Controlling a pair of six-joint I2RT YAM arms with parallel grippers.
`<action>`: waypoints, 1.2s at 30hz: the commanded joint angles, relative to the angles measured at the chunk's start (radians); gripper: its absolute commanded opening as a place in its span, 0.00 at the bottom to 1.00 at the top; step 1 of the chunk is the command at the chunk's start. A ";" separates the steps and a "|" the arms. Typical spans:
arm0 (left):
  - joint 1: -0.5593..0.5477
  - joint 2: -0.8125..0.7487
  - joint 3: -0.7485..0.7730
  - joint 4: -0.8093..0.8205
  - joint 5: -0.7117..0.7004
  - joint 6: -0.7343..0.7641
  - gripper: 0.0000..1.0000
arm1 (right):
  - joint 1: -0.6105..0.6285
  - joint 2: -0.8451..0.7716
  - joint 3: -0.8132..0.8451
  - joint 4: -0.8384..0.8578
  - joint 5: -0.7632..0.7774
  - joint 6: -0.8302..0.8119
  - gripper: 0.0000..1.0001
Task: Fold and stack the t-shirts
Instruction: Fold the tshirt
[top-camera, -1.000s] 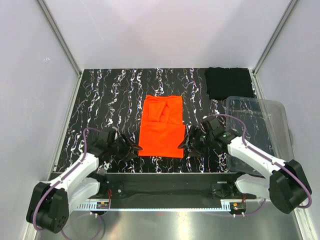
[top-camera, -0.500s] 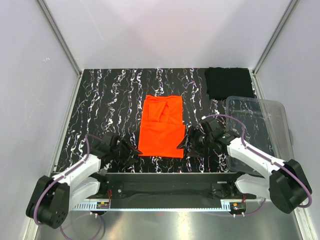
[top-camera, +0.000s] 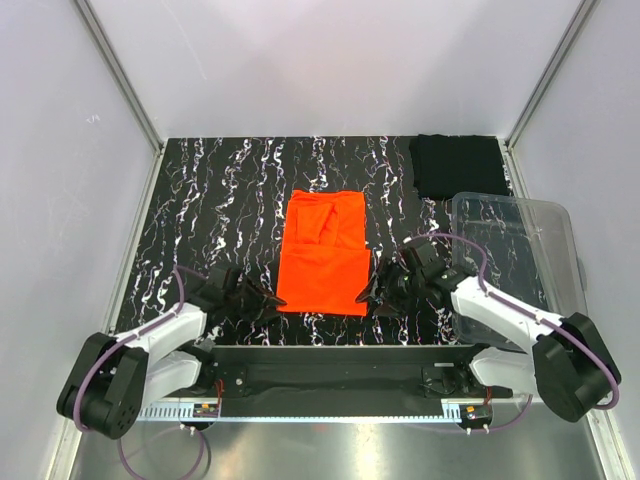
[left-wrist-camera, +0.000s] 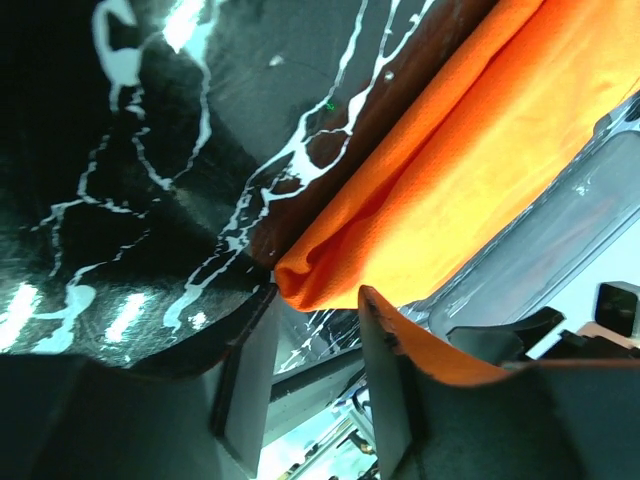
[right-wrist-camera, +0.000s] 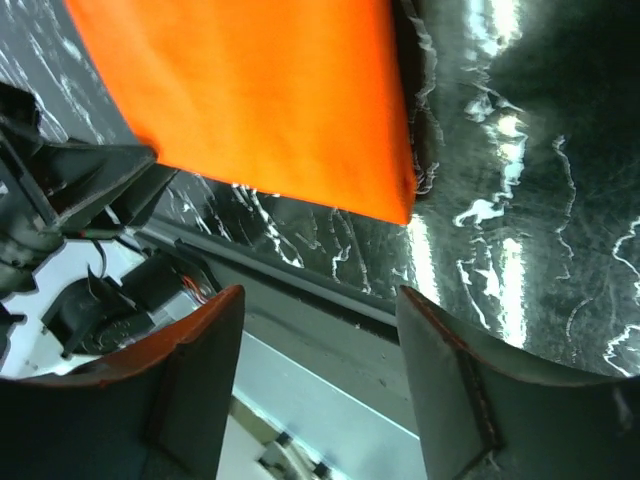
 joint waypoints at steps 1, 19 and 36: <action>-0.003 -0.008 -0.030 -0.006 -0.073 -0.005 0.41 | 0.012 -0.039 -0.097 0.089 0.036 0.152 0.68; -0.004 0.078 -0.024 0.076 -0.069 0.013 0.32 | 0.099 0.055 -0.230 0.338 0.204 0.459 0.61; -0.004 0.107 -0.024 0.094 -0.052 0.036 0.23 | 0.099 0.171 -0.248 0.394 0.277 0.530 0.43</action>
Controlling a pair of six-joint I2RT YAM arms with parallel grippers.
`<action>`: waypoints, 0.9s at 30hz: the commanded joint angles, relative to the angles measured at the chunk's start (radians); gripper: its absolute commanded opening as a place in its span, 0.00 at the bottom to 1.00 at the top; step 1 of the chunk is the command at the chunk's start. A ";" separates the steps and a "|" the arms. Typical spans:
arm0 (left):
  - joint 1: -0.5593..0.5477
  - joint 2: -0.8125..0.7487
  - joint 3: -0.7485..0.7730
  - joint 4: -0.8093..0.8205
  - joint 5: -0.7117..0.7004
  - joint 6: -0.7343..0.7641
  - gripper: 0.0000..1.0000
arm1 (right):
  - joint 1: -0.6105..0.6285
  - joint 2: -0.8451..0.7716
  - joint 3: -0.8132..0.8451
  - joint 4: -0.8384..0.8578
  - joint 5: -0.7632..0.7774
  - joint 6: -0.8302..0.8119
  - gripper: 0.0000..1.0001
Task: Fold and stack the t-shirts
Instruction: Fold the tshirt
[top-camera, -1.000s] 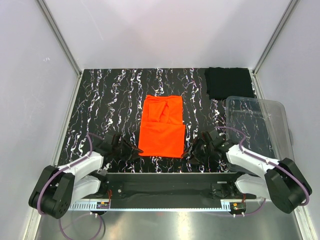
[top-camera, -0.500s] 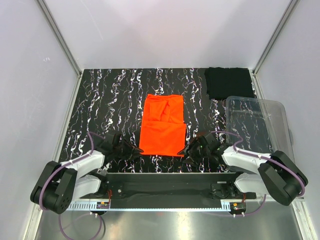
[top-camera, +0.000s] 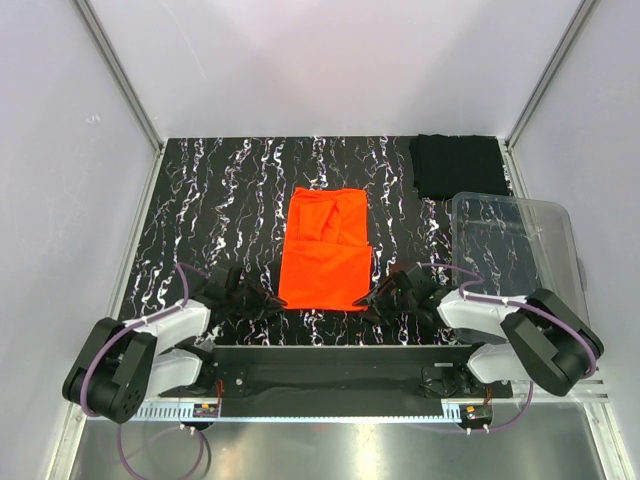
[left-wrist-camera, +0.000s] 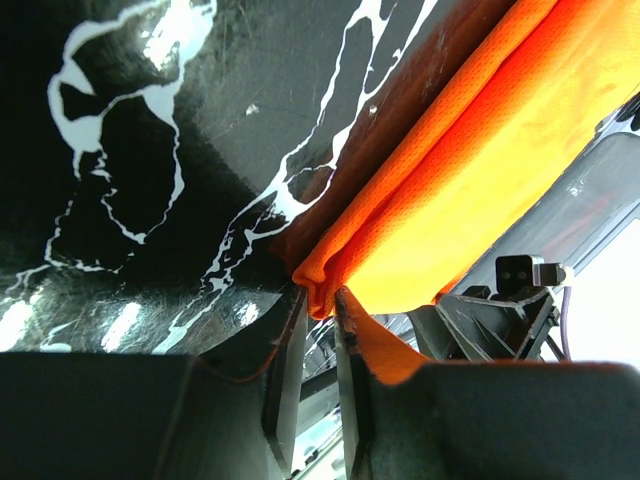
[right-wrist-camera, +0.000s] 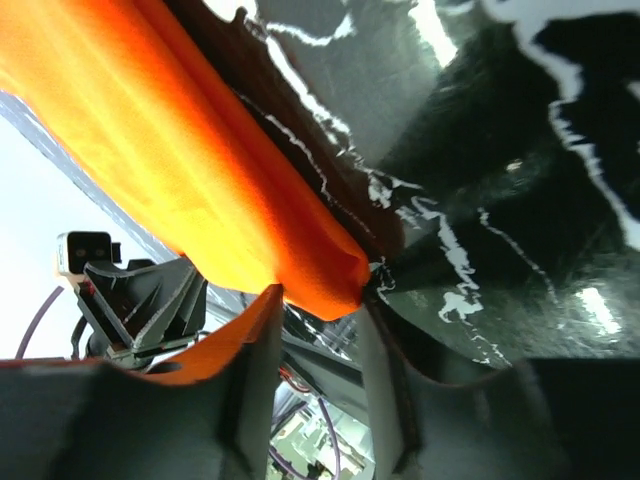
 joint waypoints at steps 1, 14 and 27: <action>-0.002 0.024 -0.010 -0.024 -0.054 0.036 0.21 | 0.007 0.020 -0.024 -0.058 0.113 0.001 0.40; -0.002 -0.049 0.048 -0.143 -0.020 0.112 0.00 | 0.007 -0.065 0.083 -0.220 0.052 -0.222 0.00; -0.008 -0.602 0.022 -0.559 0.057 0.141 0.00 | 0.159 -0.289 0.181 -0.530 0.006 -0.263 0.00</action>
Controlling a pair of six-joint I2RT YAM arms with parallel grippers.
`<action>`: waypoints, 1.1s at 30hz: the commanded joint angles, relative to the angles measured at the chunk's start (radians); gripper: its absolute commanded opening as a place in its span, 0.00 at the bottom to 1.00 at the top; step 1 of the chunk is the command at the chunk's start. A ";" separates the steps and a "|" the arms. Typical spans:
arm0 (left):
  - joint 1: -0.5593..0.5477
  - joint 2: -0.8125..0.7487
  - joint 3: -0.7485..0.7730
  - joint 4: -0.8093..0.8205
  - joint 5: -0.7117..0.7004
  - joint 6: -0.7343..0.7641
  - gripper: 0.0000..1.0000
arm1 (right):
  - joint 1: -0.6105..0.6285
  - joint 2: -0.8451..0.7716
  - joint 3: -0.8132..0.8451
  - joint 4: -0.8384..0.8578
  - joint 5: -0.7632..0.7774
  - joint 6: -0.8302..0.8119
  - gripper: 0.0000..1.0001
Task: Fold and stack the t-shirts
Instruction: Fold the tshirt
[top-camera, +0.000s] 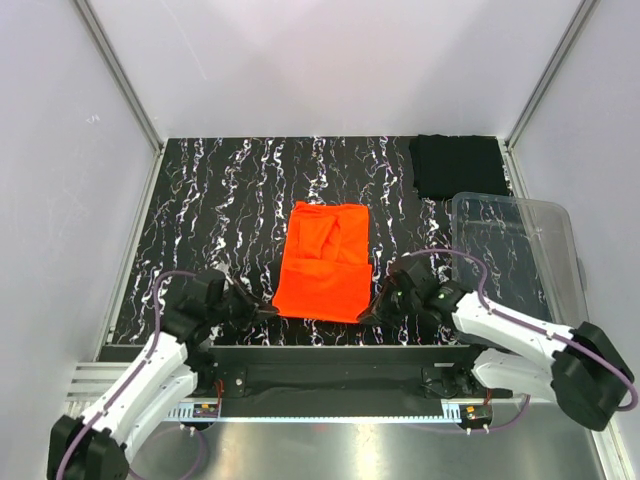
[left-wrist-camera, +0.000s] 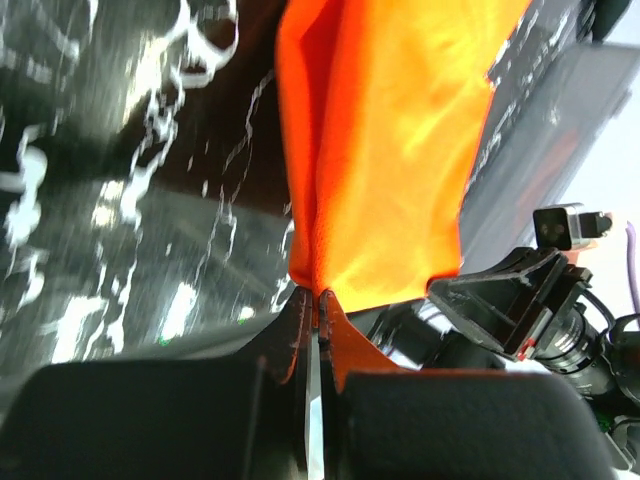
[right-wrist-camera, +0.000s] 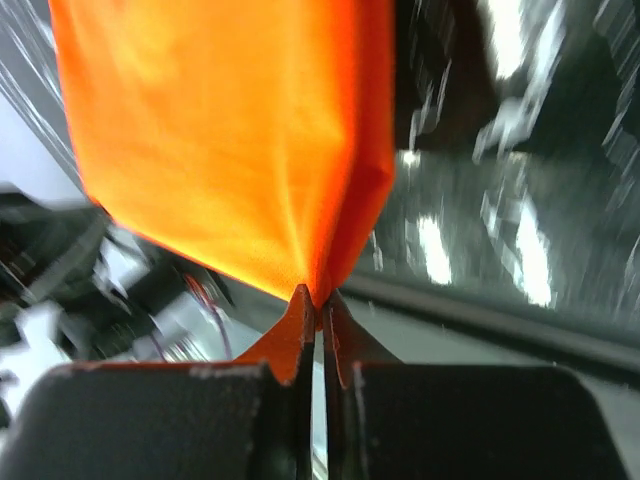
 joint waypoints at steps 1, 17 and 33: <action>-0.005 -0.120 0.008 -0.191 0.038 0.036 0.00 | 0.102 -0.068 0.043 -0.150 0.026 0.007 0.00; -0.003 -0.322 0.233 -0.570 0.035 0.125 0.00 | 0.352 -0.100 0.179 -0.245 0.081 0.133 0.00; -0.002 0.492 0.838 -0.434 -0.132 0.374 0.00 | -0.208 0.195 0.501 -0.371 -0.392 -0.223 0.00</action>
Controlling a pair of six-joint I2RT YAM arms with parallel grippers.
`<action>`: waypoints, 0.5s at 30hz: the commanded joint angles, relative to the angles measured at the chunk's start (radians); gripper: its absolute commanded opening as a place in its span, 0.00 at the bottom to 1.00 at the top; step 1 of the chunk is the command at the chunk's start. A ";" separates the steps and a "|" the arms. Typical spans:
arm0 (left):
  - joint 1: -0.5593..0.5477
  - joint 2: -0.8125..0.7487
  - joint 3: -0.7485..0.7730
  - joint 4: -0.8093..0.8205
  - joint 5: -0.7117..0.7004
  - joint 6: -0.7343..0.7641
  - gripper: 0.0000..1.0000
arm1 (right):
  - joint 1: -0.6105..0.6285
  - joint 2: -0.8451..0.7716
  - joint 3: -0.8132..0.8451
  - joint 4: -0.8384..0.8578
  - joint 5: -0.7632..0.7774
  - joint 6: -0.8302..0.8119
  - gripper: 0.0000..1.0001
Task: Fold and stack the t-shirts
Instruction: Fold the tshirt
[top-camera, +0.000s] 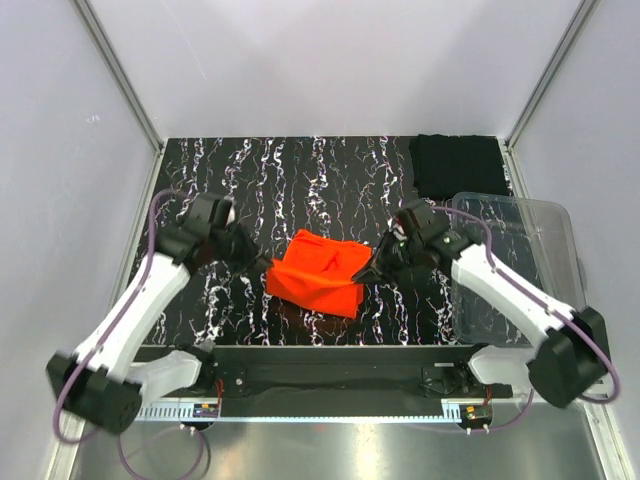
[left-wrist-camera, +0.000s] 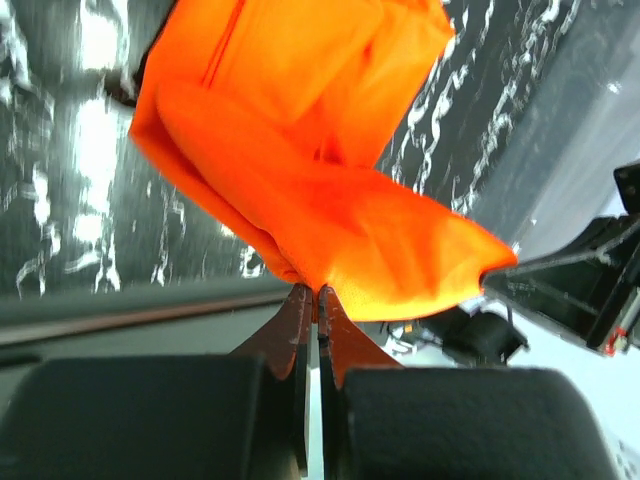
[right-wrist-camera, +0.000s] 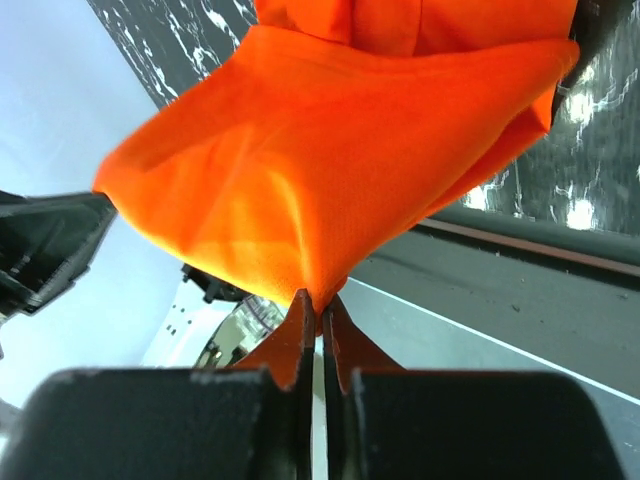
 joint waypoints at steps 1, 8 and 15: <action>0.001 0.172 0.132 0.094 -0.034 0.066 0.00 | -0.104 0.105 0.072 -0.039 -0.199 -0.137 0.00; 0.033 0.488 0.355 0.129 -0.011 0.147 0.00 | -0.241 0.259 0.155 -0.039 -0.304 -0.213 0.00; 0.082 0.747 0.557 0.141 0.024 0.208 0.00 | -0.388 0.406 0.187 -0.039 -0.379 -0.303 0.01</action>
